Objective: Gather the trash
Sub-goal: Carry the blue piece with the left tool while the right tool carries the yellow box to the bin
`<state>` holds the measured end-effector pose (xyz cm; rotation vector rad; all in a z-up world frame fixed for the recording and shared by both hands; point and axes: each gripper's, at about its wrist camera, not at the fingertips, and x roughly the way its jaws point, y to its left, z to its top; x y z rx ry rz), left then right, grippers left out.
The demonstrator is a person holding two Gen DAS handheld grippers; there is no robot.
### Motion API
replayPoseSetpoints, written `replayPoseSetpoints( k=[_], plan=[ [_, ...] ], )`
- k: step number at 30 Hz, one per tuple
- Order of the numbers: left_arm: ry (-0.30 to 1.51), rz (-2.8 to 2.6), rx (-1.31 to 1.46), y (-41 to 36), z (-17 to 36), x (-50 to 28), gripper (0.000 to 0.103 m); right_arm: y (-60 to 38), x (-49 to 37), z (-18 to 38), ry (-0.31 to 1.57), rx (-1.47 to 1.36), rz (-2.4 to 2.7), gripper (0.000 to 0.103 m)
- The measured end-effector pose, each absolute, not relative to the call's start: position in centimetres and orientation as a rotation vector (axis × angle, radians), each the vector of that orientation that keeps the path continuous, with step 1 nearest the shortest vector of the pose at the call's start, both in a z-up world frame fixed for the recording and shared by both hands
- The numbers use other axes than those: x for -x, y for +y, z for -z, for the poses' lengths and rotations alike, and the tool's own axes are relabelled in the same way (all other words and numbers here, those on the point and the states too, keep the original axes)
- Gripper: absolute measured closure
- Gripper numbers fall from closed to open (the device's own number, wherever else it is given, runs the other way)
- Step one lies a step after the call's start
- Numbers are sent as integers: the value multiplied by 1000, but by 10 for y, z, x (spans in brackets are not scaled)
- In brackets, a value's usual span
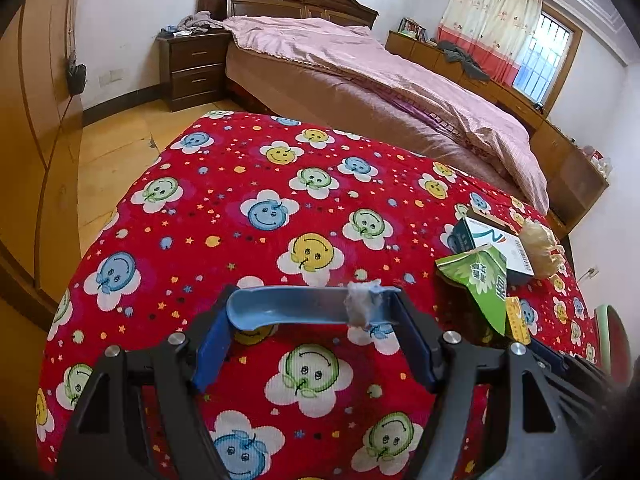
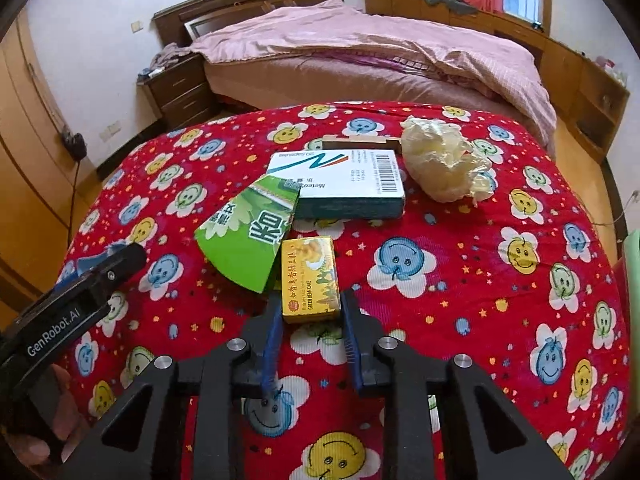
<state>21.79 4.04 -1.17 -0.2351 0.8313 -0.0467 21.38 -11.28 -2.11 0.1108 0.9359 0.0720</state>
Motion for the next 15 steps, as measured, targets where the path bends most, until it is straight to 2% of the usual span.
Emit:
replayPoseSetpoints(
  k=[15],
  plan=[
    [813,75,237,37,9,-214,29,-179,-156,-4,876,-212,-23,76]
  ],
)
